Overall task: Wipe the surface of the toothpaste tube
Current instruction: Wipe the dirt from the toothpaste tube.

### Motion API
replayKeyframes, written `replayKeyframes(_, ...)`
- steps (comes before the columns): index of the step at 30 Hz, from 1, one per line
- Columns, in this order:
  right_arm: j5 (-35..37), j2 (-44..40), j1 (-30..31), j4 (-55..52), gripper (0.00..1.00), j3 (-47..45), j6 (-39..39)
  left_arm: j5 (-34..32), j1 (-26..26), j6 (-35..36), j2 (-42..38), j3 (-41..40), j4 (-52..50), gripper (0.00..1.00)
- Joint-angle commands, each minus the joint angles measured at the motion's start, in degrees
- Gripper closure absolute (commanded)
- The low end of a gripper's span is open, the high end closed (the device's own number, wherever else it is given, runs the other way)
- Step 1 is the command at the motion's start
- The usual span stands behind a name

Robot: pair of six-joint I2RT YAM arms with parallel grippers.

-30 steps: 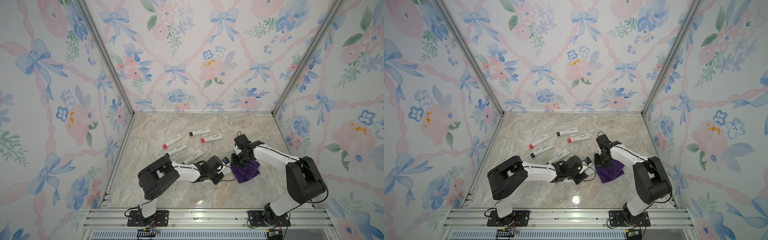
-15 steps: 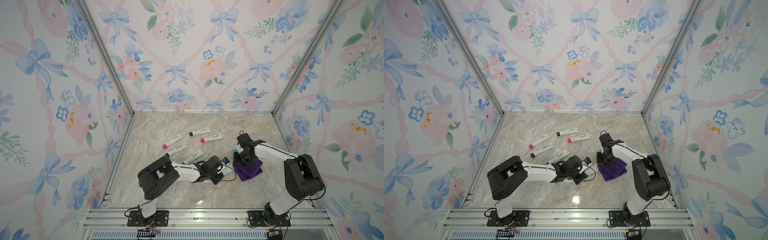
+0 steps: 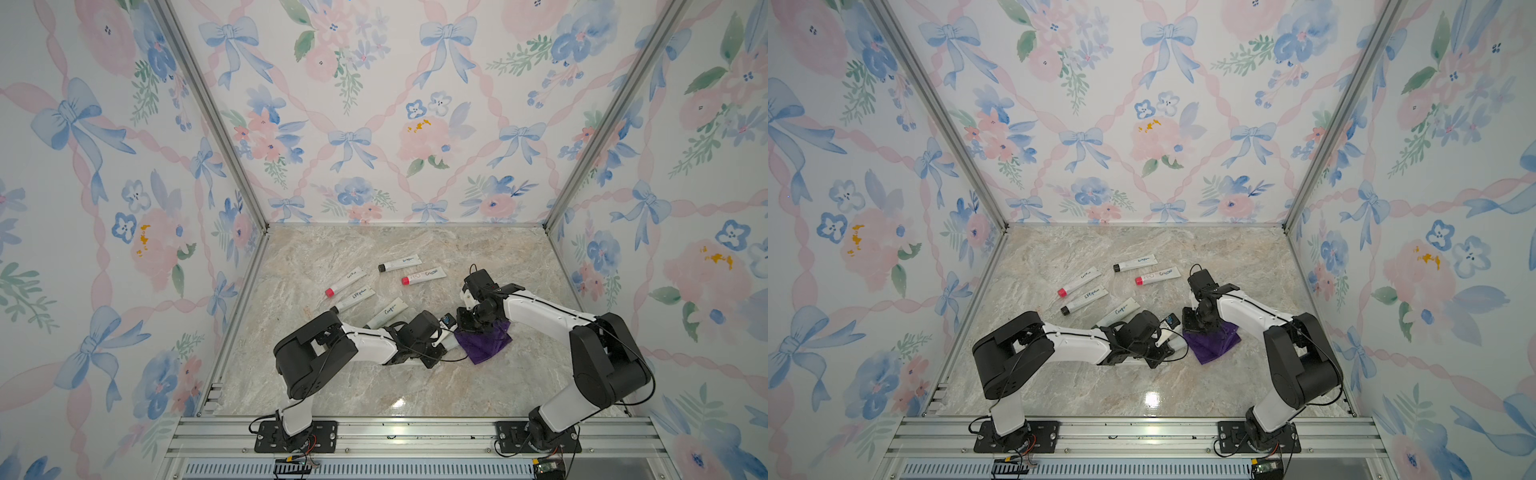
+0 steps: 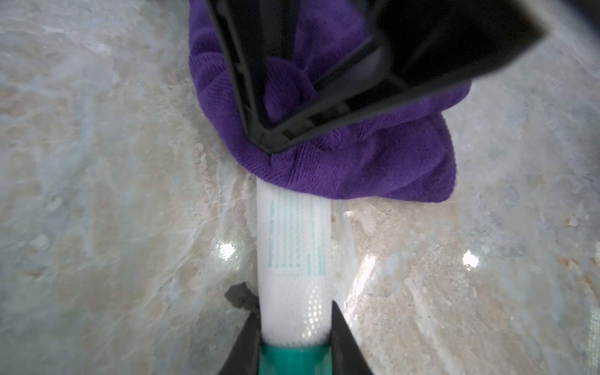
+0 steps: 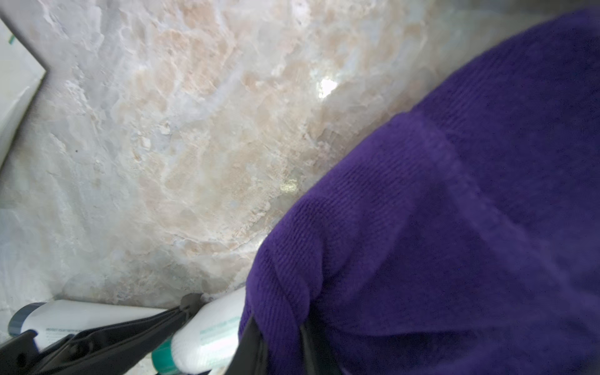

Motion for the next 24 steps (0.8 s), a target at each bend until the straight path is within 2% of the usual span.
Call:
replayKeyframes(1,6.0,2.0,-1.4,-7.2,0.83,-1.2,-1.2,-0.7,1.0,-0.7,-1.4,-1.6,0.5,0.83)
replayKeyframes(4,10.4,1.3,-3.3,-7.9,0.83,-1.5,-1.0,-0.6,1.3,-1.1,-1.9,-2.2,1.2,0.83)
replayKeyframes(10,13.3,1.0,-4.8,-7.9,0.83,-1.0,-1.0,-0.4,1.6,-1.3,-2.1,-2.6,1.6,0.83)
replayKeyframes(24,-6.0,-0.1,3.5,-3.2,0.82,-0.3,1.0,-0.3,1.6,-1.3,-1.5,-2.2,1.9,0.83)
